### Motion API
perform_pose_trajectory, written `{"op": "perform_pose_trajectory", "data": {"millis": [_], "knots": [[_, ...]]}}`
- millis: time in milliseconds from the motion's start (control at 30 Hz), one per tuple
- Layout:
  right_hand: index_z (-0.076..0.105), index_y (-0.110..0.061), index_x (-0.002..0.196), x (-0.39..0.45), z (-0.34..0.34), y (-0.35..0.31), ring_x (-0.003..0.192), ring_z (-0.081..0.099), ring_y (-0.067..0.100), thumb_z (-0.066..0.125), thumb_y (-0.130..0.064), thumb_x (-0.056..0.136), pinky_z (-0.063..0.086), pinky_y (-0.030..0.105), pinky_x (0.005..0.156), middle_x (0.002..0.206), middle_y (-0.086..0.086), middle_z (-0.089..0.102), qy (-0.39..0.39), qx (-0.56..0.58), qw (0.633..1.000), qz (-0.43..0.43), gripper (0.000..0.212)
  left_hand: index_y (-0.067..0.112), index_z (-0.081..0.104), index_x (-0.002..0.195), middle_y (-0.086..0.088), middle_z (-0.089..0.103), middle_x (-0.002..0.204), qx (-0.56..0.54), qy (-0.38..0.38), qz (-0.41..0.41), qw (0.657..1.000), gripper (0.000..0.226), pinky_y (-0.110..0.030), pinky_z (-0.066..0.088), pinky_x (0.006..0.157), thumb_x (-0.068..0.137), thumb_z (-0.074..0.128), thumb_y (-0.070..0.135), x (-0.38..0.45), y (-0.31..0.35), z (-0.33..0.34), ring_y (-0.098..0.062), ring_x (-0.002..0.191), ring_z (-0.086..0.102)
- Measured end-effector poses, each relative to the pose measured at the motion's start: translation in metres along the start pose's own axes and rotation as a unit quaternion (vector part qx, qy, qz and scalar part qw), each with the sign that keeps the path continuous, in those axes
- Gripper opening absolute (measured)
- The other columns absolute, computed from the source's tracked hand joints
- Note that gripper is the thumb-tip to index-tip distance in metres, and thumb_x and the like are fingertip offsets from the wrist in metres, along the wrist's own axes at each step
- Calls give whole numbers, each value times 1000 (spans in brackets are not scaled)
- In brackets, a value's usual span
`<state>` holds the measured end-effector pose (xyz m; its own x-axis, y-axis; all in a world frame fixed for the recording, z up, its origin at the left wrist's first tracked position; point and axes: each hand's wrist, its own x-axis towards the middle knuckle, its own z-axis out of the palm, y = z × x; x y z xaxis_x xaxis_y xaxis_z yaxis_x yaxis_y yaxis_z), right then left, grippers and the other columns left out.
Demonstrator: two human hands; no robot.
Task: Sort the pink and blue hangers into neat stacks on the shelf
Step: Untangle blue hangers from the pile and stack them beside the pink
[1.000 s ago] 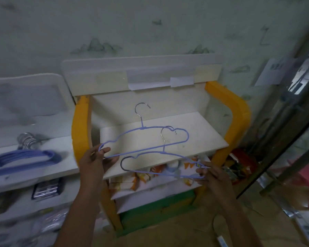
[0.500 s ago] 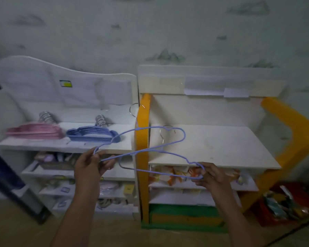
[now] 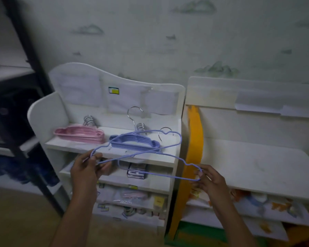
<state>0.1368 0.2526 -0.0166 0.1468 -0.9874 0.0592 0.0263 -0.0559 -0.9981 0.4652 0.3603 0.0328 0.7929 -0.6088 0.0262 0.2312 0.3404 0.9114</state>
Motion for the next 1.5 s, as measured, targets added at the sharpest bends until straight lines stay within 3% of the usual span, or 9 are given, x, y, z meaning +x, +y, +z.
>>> {"op": "perform_pose_trajectory", "data": {"millis": [133,367,467,633,833,1133,1333,1433,1500], "knots": [[68,-14,106,17,54,1,74,72,36,51,-3,98,60,31,64,98,15,71,2,15,1000,5,22,-2,56,116,-12,63,91,3,5,-6,1000,19,-32,62,69,99,49,0,49,5,-31,-15,71,71],[65,-8,112,30,128,17,75,72,38,53,-5,97,60,27,63,104,15,69,-2,28,999,42,19,-3,57,117,-17,68,95,-1,49,-48,998,21,-30,61,67,98,52,2,102,7,-68,-21,72,73],[65,-6,112,39,144,22,75,73,37,53,-5,97,59,25,62,104,17,68,-3,27,998,53,20,-1,58,115,-15,69,94,0,60,-58,997,18,-31,62,67,98,52,2,119,7,-76,-22,71,74],[65,-9,114,68,158,32,79,73,36,54,-7,97,59,26,63,107,17,67,13,23,998,64,20,3,59,110,-2,74,73,-1,65,-66,996,15,-29,62,67,97,52,0,136,2,-73,-20,70,74],[67,-17,105,119,172,55,77,71,39,55,-8,97,58,25,62,109,18,65,20,13,998,55,17,7,60,103,-11,68,92,15,91,-64,994,11,-27,61,63,98,52,3,167,-9,-64,-21,74,73],[66,-6,109,203,174,76,72,73,30,55,-6,97,60,28,65,109,23,65,-3,25,998,63,16,3,60,111,-13,66,98,34,78,-42,995,16,-30,61,64,97,52,0,222,-30,-18,-28,69,73],[68,-9,105,231,167,101,70,73,34,57,-7,96,59,49,77,102,17,68,19,-31,996,86,14,3,61,110,-12,67,95,49,66,-54,995,17,-28,60,62,96,53,-1,235,-55,2,-25,65,72],[71,-13,105,238,163,109,62,71,21,60,-7,93,59,35,65,87,8,72,39,-139,987,69,17,3,61,110,-13,68,96,65,59,-61,994,16,-30,61,64,97,53,1,240,-65,5,-26,66,72],[72,-15,106,241,159,110,70,69,17,63,-8,91,52,18,62,90,4,73,43,-217,974,48,19,4,62,106,-13,67,95,72,56,-65,994,14,-31,61,64,97,53,1,242,-71,8,-28,66,71]]}}
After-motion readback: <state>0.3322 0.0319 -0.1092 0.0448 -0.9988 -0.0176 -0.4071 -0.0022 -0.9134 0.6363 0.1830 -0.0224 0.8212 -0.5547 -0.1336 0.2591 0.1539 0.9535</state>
